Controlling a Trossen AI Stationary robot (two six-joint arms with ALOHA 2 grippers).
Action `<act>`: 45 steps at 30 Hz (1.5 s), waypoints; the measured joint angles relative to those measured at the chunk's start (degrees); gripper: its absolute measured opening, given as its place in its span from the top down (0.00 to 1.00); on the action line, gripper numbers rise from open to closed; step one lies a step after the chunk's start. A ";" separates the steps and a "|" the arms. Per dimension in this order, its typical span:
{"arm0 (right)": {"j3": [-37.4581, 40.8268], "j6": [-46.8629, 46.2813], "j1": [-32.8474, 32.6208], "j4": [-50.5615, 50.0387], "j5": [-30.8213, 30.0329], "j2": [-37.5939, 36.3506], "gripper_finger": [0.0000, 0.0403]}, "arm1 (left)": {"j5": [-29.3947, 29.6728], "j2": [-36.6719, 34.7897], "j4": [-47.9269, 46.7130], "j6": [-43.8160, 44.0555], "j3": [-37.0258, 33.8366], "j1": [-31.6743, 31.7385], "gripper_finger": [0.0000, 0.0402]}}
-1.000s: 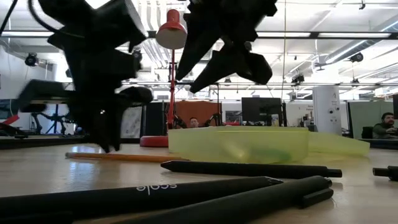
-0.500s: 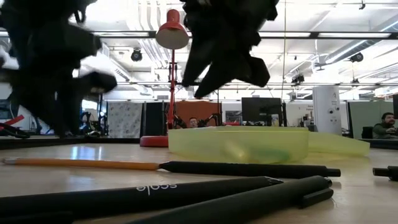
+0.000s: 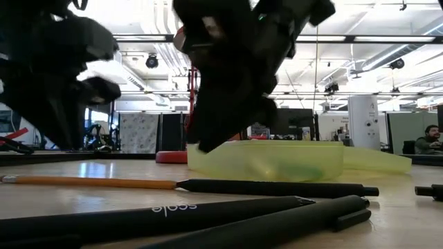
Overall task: Pick & place school supplies into a supply box
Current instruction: Put the orange pencil into the yellow supply box
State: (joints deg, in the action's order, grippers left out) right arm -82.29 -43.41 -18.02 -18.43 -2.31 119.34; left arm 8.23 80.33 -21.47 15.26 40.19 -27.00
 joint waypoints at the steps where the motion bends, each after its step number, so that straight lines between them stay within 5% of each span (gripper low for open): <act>1: -0.19 -0.37 -0.05 0.66 0.16 0.62 0.71 | 0.25 0.90 0.20 0.69 0.21 -0.14 0.88; 8: -4.52 0.90 -1.78 0.52 -0.87 4.05 0.71 | 1.83 3.30 0.70 3.13 0.32 -0.74 0.88; 16: -7.70 7.47 -3.89 -8.25 -13.45 4.86 0.78 | 2.76 3.26 0.76 5.72 0.32 -0.74 0.88; 24: -6.54 6.38 -3.86 -5.40 -10.88 4.93 0.87 | 4.29 3.26 1.11 7.72 0.30 -0.74 0.88; 45: -7.72 4.13 -4.86 -5.59 -5.43 5.96 0.87 | 5.80 3.26 1.16 2.19 0.17 -0.72 0.88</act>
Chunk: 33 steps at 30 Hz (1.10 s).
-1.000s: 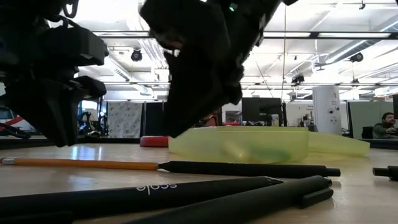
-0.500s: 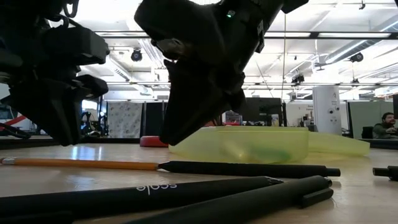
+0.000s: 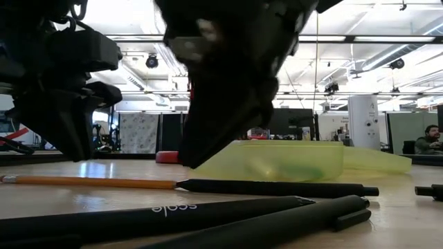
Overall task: Pick & place school supplies into a supply box
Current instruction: Put the orange pencil into the yellow supply box
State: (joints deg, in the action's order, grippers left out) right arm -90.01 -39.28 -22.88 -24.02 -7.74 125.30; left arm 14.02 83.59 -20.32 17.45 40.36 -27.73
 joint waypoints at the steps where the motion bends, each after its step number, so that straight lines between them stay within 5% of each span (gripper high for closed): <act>1: -1.04 -0.67 0.08 -0.56 0.28 0.42 0.87 | 0.00 0.00 -0.05 0.00 -0.09 0.00 0.88; 7: -10.88 -1.03 -0.69 -7.20 -6.05 2.37 0.87 | -0.01 0.00 0.13 0.02 -0.72 0.00 0.88; 15: -14.56 -4.34 -0.54 -13.50 -6.42 6.81 0.87 | -0.04 -0.04 -0.01 0.71 -1.28 0.00 0.88; 33: -13.63 -5.55 -0.58 -14.59 -5.47 7.84 0.87 | -0.05 -0.04 0.31 1.33 -1.58 0.00 0.88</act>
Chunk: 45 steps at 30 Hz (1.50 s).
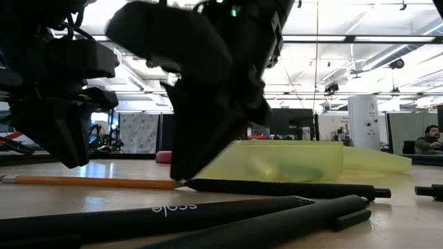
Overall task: Pick & place school supplies into a supply box
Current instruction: Put the orange pencil into the yellow supply box
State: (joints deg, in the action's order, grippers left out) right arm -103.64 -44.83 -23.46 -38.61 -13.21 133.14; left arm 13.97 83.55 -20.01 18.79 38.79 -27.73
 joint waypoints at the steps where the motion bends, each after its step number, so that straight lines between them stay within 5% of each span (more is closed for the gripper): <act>1: 0.45 -0.23 0.00 0.07 0.04 0.04 0.87 | 0.01 0.00 -0.06 0.02 -0.11 0.00 0.88; 17: 1.79 -2.03 0.22 1.10 5.07 -0.97 0.87 | -0.03 -0.02 -0.61 1.77 -0.59 0.00 0.88; 23: 2.85 -7.89 -0.02 1.03 13.20 -2.69 0.93 | -0.03 -0.02 -0.52 1.79 -0.59 0.00 0.88; 28: 4.56 -12.16 -0.26 0.39 12.93 -3.02 0.98 | -0.03 -0.04 -0.52 2.03 -0.59 0.00 0.88; 36: 6.24 -41.03 3.39 2.05 13.72 -3.30 0.98 | -0.03 -0.07 -0.51 3.87 -0.59 0.00 0.88; 45: 6.56 -47.06 3.54 5.16 15.03 -3.32 0.98 | -0.06 -0.07 -0.55 6.00 -0.59 0.00 0.88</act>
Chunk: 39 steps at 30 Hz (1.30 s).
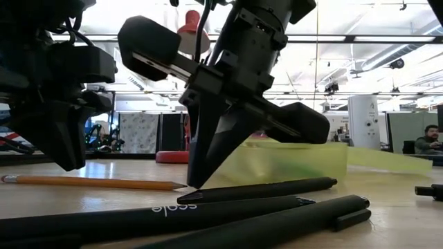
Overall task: Pick & place school supplies into a supply box
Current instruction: Put the orange pencil into the yellow supply box
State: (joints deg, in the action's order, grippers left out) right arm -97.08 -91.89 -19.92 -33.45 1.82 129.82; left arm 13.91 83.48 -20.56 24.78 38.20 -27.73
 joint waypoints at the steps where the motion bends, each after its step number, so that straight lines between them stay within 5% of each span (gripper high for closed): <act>1: -0.01 -0.50 -0.05 -0.01 0.00 -0.02 0.98 | 0.00 0.00 0.00 0.00 0.00 0.00 0.88; 27: -2.99 3.21 -0.04 -1.35 -4.56 0.57 0.98 | 0.02 0.00 0.00 -0.12 -0.04 0.00 0.88; 34: -5.71 8.72 -0.02 -6.61 -7.41 0.17 0.98 | 0.02 0.00 0.01 -0.20 -0.04 -0.01 0.88; 39: -8.00 13.89 0.26 -7.67 -4.22 0.71 0.98 | -0.11 -0.51 -1.44 -0.21 0.08 -0.28 0.88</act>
State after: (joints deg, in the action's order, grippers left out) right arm -105.08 -78.00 -19.67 -41.12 -2.40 130.53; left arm 13.80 82.97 -22.00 24.58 38.28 -28.01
